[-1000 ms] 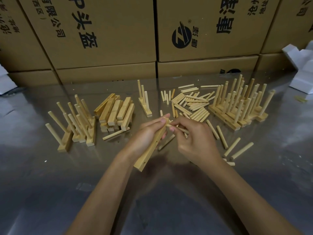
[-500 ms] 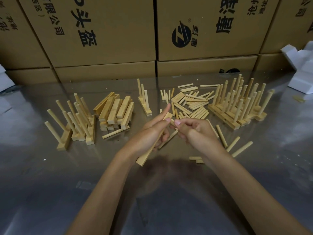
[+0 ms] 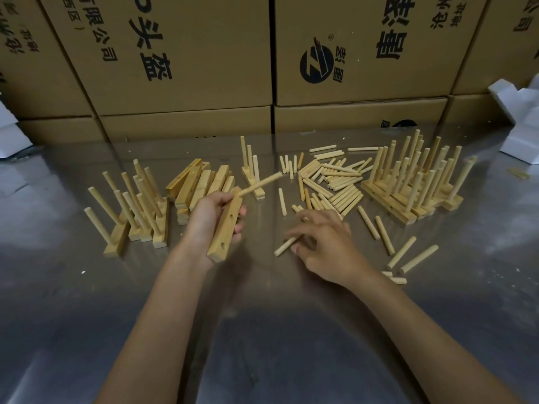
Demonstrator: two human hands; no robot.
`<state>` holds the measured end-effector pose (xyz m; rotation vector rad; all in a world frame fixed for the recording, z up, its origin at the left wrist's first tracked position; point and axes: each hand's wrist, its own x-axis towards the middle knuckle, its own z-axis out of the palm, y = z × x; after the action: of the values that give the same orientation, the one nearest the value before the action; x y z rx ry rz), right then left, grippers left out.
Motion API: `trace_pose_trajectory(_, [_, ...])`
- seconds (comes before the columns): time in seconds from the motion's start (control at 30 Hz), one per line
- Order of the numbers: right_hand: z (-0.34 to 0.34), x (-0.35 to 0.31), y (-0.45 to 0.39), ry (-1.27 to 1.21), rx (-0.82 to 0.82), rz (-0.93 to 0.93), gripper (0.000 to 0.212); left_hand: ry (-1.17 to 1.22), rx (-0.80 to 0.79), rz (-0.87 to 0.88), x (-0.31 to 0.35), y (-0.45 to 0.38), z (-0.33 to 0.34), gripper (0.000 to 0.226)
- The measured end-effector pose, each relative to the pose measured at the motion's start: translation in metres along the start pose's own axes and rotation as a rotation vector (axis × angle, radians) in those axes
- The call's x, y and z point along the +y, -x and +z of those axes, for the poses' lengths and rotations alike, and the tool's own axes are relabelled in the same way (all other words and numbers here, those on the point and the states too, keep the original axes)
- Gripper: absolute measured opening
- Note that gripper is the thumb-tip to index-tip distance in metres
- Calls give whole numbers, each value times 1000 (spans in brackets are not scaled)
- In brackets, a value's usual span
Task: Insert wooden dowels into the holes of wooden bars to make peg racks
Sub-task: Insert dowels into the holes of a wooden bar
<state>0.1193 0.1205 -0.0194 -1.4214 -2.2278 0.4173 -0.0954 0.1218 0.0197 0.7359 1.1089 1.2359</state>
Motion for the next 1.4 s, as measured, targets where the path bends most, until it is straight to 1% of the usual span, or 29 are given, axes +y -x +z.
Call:
trace_pose_trajectory(0.03, [3, 1, -1, 18, -17, -19, 21, 25, -8, 0, 0, 1, -1, 24])
trace_pose_trajectory(0.1, [3, 3, -2, 7, 32, -61, 13, 52, -32, 12, -1, 3, 0, 22])
trace_pose_trajectory(0.13, [2, 4, -2, -50, 63, -82, 10, 63, -41, 16, -1, 4, 2, 20])
trace_pose_trajectory(0.2, [1, -2, 1, -278, 101, -114, 9, 63, -45, 8, -3, 5, 6, 19])
trace_pose_trajectory(0.23, [1, -6, 2, -341, 140, -136, 9, 43, -44, -3, -4, 5, 10, 20])
trace_pose_trajectory(0.3, [2, -18, 4, -307, 259, -201, 10, -13, -48, -36, -8, 5, 16, 21])
trace_pose_trajectory(0.37, [2, -25, 5, -225, 333, -251, 12, -42, -59, -60, -13, 5, 23, 21])
trace_pose_trajectory(0.53, [-1, -27, 8, -215, 345, -317, 21, -84, -50, -21, -18, 6, 33, 21])
trace_pose_trajectory(0.63, [-2, -25, 7, -166, 368, -284, 25, -110, -70, 20, -21, 6, 37, 20])
trace_pose_trajectory(0.7, [-3, -24, 7, -205, 374, -254, 25, -108, -80, 38, -21, 7, 38, 19])
trace_pose_trajectory(0.77, [-5, -24, 9, -229, 377, -265, 24, -112, -86, 58, -21, 7, 38, 20])
trace_pose_trajectory(0.9, [-6, -26, 11, -188, 361, -277, 23, -228, -68, 118, -25, 7, 38, 29])
trace_pose_trajectory(1.03, [-7, -25, 10, -199, 356, -221, 20, -226, -57, 131, -28, 7, 41, 32])
trace_pose_trajectory(1.2, [-6, -29, 13, -185, 374, -151, 17, -234, -29, 149, -32, 5, 46, 23])
trace_pose_trajectory(1.3, [-5, -27, 12, -222, 359, -109, 17, -247, -26, 136, -35, 2, 46, 32])
trace_pose_trajectory(1.4, [-4, -25, 11, -291, 332, -60, 18, -267, -21, 125, -37, 1, 46, 36])
